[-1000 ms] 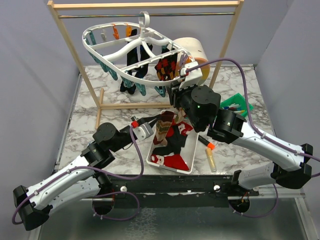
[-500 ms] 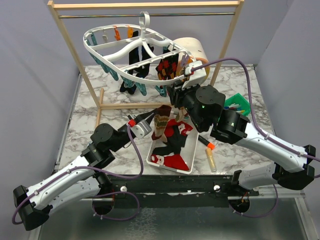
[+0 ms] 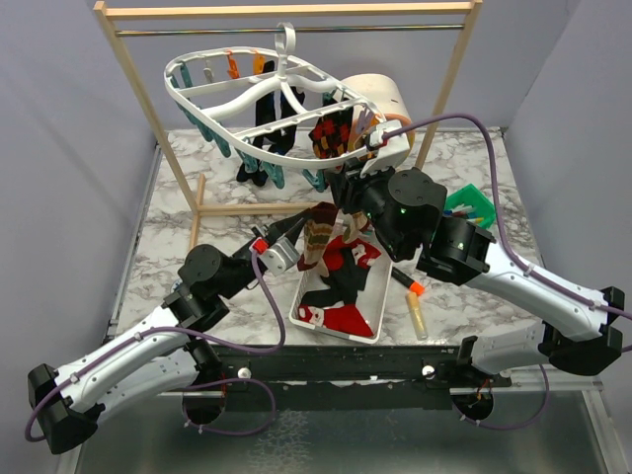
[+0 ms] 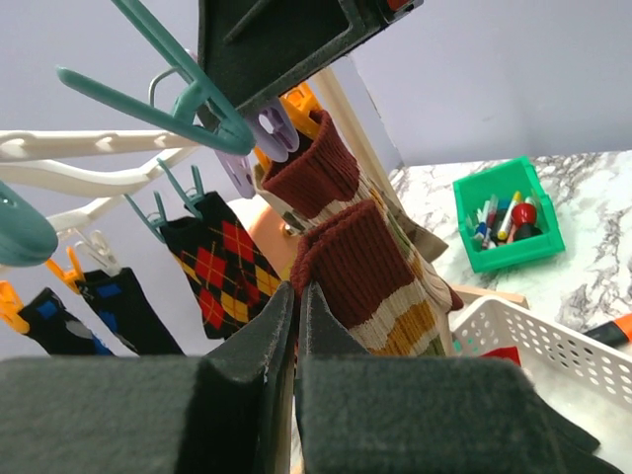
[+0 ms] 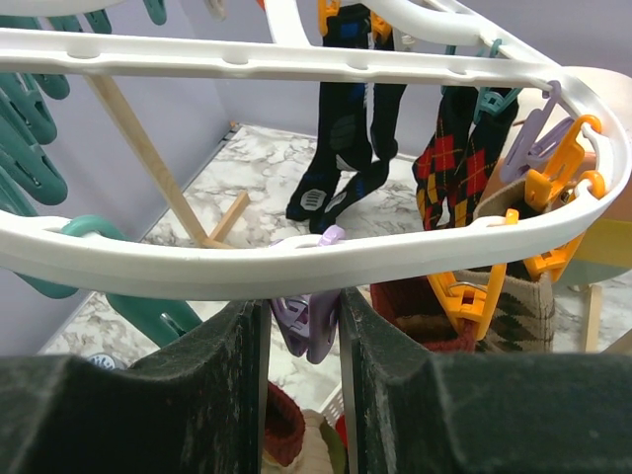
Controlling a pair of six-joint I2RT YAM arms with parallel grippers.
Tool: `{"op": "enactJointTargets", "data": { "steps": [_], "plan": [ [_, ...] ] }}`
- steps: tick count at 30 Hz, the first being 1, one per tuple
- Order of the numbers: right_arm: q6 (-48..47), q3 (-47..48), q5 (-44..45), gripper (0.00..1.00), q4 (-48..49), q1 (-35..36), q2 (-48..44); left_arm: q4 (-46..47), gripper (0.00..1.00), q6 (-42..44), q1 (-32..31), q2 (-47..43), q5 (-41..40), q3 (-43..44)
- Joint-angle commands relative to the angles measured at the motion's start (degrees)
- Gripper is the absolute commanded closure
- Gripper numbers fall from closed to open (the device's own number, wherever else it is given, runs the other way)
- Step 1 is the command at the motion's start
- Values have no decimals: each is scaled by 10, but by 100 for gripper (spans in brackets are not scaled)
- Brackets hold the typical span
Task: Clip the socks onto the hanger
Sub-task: Open the clamp at the hanger.
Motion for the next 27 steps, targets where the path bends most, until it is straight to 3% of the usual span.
{"op": "enactJointTargets", "data": {
  "steps": [1, 27],
  "plan": [
    [19, 8, -6, 100, -10, 3, -15, 51, 100, 30, -2, -6, 1, -16],
    [43, -2, -28, 100, -6, 3, -21, 112, 100, 52, -2, -7, -18, -18]
  ]
}}
